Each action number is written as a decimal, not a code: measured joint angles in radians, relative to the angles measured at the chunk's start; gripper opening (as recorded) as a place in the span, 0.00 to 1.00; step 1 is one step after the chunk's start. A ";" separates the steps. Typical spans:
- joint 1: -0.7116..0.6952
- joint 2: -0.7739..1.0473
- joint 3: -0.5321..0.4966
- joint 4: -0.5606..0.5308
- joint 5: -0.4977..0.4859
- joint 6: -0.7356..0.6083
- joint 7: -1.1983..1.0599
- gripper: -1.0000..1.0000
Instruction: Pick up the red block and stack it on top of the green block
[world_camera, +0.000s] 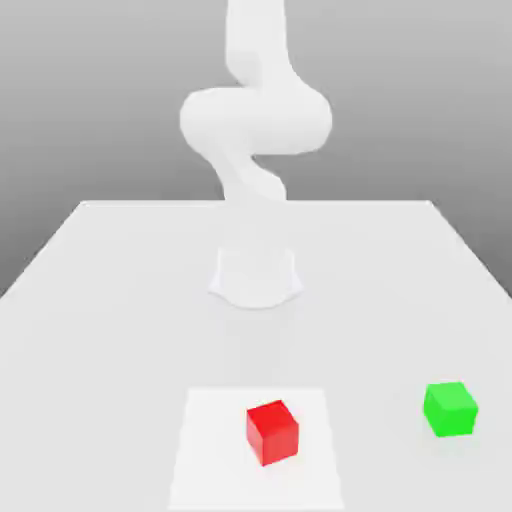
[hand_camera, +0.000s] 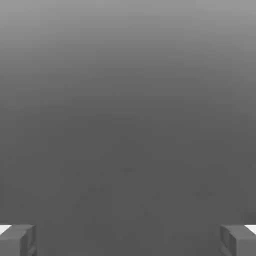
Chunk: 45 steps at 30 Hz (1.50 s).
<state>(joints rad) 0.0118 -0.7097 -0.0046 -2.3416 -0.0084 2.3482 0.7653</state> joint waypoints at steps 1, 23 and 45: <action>0.006 0.040 -0.003 -0.018 -0.004 0.021 -0.015 0.50; 0.067 0.841 -0.018 -0.342 0.038 0.471 -0.374 0.50; 0.232 0.762 0.073 -0.315 0.006 0.360 -0.162 0.00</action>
<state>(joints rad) 0.2442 0.0524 0.0688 -2.6563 -0.0027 2.7083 0.6034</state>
